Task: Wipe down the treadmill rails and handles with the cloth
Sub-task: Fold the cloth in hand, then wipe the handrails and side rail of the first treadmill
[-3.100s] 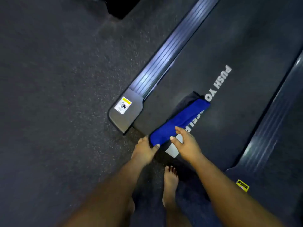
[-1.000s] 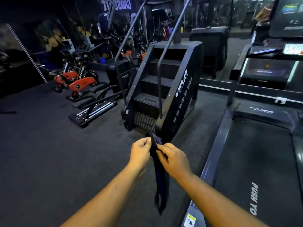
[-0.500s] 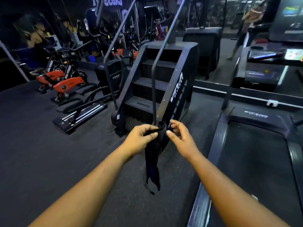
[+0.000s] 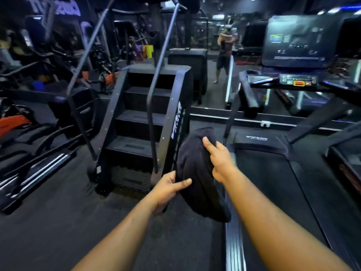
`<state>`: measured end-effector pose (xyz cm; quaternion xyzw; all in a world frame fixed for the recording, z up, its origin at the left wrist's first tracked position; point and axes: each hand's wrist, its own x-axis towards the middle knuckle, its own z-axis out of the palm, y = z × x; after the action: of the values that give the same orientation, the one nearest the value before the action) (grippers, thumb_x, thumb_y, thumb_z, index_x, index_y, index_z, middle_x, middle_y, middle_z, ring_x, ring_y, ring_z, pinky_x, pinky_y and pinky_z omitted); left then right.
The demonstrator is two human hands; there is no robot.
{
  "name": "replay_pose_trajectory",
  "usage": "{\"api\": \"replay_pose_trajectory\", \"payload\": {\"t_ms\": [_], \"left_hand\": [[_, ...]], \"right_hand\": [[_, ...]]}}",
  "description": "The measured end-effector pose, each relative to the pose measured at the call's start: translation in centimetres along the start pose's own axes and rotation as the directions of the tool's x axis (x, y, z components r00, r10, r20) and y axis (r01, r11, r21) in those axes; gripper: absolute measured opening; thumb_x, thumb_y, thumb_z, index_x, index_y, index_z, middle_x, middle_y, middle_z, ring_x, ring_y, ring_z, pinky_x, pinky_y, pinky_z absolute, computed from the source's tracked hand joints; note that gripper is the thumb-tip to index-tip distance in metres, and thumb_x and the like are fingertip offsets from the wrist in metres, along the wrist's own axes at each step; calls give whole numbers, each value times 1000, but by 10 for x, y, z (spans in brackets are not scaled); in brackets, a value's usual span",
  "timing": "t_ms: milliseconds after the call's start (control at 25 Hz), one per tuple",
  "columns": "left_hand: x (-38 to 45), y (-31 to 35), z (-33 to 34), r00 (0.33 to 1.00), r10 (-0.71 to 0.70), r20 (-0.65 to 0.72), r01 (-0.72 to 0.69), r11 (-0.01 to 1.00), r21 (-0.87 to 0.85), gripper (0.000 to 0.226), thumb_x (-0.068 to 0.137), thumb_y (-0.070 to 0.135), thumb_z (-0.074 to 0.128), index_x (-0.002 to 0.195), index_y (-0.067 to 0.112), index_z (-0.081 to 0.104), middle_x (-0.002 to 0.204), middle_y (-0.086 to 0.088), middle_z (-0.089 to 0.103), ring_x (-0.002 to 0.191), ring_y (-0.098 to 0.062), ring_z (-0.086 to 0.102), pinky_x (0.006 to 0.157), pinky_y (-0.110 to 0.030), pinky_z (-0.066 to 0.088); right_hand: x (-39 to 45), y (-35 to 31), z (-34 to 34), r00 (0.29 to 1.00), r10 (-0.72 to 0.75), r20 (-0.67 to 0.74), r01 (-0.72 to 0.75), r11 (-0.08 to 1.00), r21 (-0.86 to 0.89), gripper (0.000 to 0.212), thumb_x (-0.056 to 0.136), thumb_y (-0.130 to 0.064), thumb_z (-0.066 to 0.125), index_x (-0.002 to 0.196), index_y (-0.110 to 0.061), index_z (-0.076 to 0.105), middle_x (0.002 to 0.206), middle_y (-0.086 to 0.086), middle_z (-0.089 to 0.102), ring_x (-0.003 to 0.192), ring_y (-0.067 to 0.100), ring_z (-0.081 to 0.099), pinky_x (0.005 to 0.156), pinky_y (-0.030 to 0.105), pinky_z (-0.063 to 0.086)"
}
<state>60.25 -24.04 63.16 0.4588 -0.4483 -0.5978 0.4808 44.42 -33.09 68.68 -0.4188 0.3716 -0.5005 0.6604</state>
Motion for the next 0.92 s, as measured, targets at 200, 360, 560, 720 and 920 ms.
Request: {"api": "replay_pose_trajectory", "payload": {"t_ms": [200,360,560,720,920], "left_hand": [[75,18,-27,997,-49,60,52,997,-64,28,98,10,58,124,-1,53,122,-23,66,113,-32,65,101,-47,51],[137,15,-55,992,-122,34,115,978,175,36,92,4,66,123,7,48,122,-17,66,109,-22,68,96,-39,55],[226,17,-33,989,-36,-144,71,966,250,75,77,13,85,132,23,34,110,-12,69,94,-23,72,77,-35,60],[302,23,-17,987,-67,143,-30,809,587,108,63,21,94,151,23,32,140,0,48,132,-16,48,110,-29,39],[386,55,7,952,192,238,-244,3,970,41,77,56,73,113,37,67,114,7,51,117,-19,50,93,-40,46]], "right_hand": [[14,65,-44,916,396,62,-334,840,-428,45,89,-52,65,119,-19,68,113,3,74,104,20,69,84,35,48],[44,78,-53,981,153,-115,-176,957,-230,25,94,-25,67,114,-11,69,107,10,76,103,28,70,83,36,54],[118,65,-84,827,-272,-492,-133,756,-641,34,80,-46,75,91,-18,58,80,4,70,75,22,68,71,40,56],[171,41,-124,915,-147,-375,-20,913,-407,55,80,-24,82,124,-20,49,103,8,72,95,22,71,86,38,57],[227,12,-171,933,-287,-218,28,662,-749,39,73,-14,83,106,-29,68,103,-11,70,98,4,65,95,35,52]]}}
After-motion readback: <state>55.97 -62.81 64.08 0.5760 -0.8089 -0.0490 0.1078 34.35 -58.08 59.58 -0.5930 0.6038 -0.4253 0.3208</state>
